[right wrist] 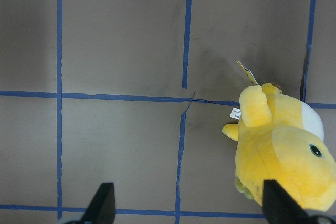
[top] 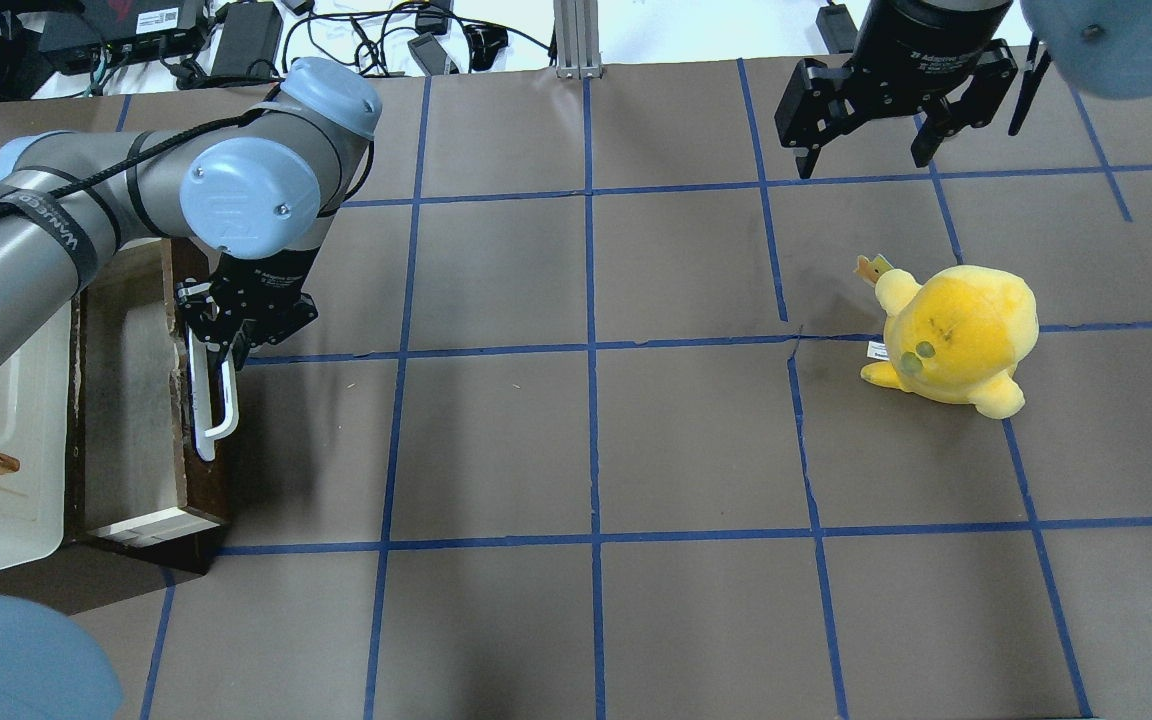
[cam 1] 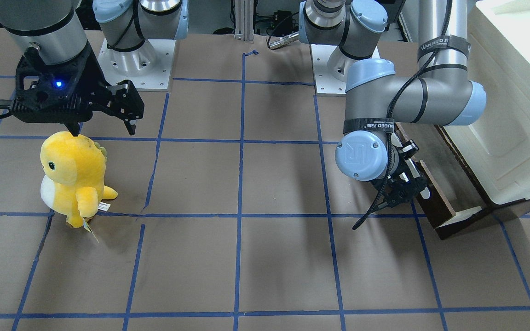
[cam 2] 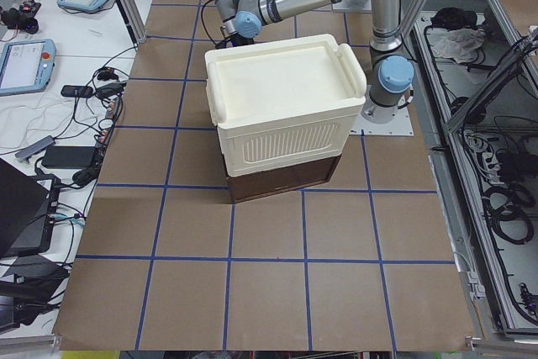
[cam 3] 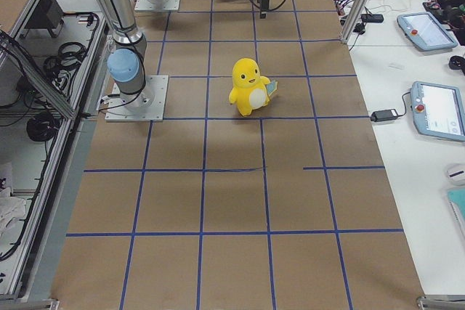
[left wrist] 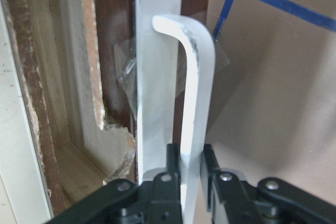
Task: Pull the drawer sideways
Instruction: 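Pull the handle with the left gripper, sliding the drawer outward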
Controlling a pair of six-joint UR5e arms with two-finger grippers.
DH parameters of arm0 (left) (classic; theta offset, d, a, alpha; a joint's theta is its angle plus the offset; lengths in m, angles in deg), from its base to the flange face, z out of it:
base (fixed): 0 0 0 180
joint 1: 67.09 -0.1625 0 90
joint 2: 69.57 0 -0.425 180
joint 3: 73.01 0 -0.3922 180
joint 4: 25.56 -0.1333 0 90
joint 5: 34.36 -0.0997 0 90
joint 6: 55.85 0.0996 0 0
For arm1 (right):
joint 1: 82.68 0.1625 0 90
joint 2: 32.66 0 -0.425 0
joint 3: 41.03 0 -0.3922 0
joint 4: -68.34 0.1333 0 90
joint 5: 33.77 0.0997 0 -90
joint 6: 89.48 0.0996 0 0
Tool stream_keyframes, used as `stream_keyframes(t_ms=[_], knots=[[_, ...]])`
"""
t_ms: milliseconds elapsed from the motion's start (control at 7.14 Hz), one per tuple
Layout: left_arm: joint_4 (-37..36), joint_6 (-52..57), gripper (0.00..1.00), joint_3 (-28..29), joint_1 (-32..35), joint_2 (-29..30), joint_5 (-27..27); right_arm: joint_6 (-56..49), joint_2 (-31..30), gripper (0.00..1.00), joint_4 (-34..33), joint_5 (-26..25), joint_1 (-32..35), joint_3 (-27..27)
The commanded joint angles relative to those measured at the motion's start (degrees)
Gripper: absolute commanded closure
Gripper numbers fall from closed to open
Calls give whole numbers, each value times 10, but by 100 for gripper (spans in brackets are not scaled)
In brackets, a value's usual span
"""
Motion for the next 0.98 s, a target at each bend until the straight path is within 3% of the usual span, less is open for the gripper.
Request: stream_keyframes(t_ms=[0,841], knots=[[0,-1,100,2,1,1,2,0,0,0,0,0,0,0],[0,-24,100,17,26,17,14,0,0,0,0,0,0,0]])
